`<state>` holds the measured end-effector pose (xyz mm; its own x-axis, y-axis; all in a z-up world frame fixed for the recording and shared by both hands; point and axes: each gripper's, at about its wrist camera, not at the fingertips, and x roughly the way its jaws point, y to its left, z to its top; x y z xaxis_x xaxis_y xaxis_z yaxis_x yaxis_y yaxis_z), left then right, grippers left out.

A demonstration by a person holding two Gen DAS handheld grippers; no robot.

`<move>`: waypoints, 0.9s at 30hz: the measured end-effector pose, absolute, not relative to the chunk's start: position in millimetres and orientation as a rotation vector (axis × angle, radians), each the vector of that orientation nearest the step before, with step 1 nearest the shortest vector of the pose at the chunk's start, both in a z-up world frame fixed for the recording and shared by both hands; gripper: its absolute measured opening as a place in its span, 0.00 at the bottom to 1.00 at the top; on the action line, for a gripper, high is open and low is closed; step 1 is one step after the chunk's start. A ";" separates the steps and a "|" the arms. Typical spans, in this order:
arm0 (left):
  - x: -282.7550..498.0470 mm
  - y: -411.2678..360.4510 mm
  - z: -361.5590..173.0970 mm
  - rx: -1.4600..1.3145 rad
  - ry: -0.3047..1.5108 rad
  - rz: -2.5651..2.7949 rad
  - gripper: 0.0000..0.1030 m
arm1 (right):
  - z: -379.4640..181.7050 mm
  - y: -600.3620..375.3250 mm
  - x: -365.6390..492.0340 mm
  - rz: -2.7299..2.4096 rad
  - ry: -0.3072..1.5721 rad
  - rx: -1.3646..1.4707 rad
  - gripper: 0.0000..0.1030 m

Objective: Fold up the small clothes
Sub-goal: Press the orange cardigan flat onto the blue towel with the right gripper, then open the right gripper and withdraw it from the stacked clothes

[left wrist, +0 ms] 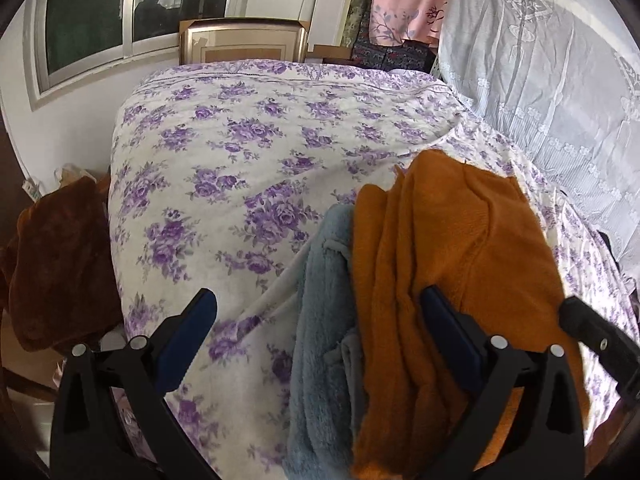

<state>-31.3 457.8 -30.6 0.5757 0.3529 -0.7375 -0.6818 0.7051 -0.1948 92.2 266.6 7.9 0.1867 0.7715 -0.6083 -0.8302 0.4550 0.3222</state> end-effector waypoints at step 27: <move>-85.3 329.6 50.5 -0.254 0.728 0.699 0.96 | 38.2 185.2 23.7 1.139 0.750 -0.130 0.14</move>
